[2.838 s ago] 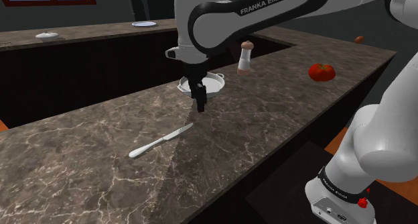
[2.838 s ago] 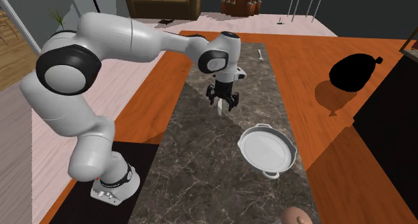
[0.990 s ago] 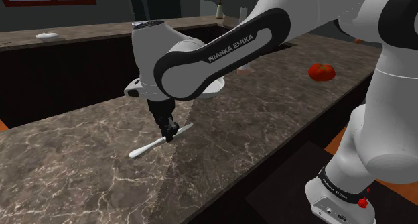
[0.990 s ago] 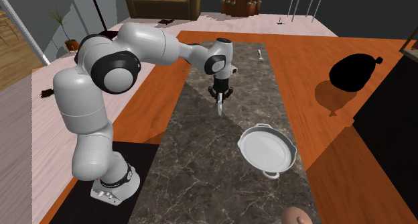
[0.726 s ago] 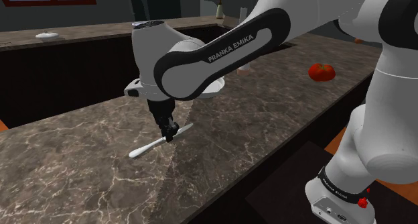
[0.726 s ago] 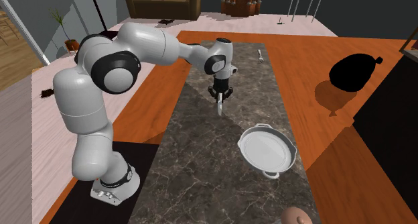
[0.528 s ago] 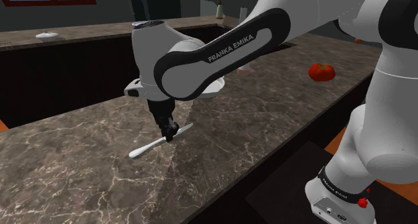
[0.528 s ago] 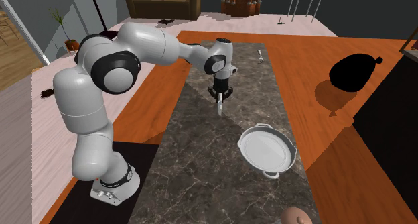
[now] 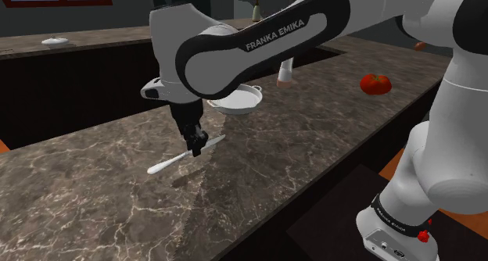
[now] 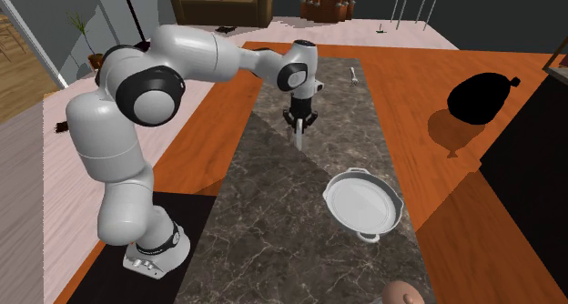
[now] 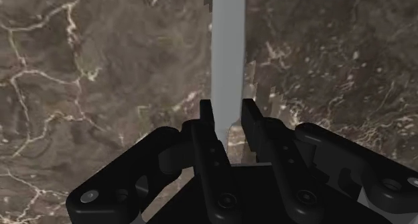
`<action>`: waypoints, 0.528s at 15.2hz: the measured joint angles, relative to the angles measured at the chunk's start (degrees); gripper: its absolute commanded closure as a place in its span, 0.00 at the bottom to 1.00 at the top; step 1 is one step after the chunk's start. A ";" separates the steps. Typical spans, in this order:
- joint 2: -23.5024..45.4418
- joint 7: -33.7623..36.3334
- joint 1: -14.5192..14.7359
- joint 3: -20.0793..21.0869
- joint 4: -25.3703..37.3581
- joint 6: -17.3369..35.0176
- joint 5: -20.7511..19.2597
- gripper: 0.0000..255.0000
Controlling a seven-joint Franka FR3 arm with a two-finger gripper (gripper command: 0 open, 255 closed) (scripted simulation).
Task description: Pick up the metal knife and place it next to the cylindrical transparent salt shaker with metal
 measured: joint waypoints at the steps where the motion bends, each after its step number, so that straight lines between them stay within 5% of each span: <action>1: -0.04 0.01 0.04 0.03 0.71 -0.74 0.03 1.00; 8: -1.38 -0.40 -0.08 0.13 4.42 -5.70 0.61 1.00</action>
